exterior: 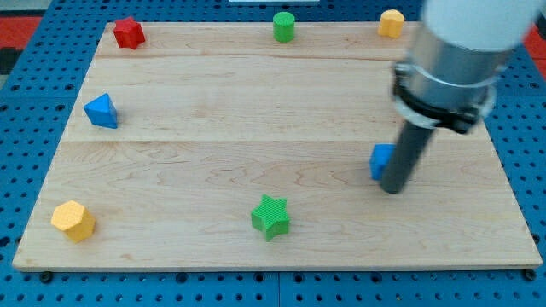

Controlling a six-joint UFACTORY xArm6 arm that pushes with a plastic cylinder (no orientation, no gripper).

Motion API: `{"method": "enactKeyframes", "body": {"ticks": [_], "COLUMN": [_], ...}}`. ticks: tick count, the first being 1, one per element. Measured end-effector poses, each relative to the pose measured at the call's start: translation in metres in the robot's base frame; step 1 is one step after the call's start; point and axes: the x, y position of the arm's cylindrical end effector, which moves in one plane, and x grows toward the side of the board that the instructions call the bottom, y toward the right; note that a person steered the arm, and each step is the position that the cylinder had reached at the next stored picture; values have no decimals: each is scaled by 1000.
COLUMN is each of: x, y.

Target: Push the red circle down a bit

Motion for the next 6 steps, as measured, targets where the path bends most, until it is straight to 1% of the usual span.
{"method": "enactKeyframes", "body": {"ticks": [1,2,3,4,5,6], "x": [-1,-1,-33,-118,-169,-171], "y": [13,112,176,179,152,83]}}
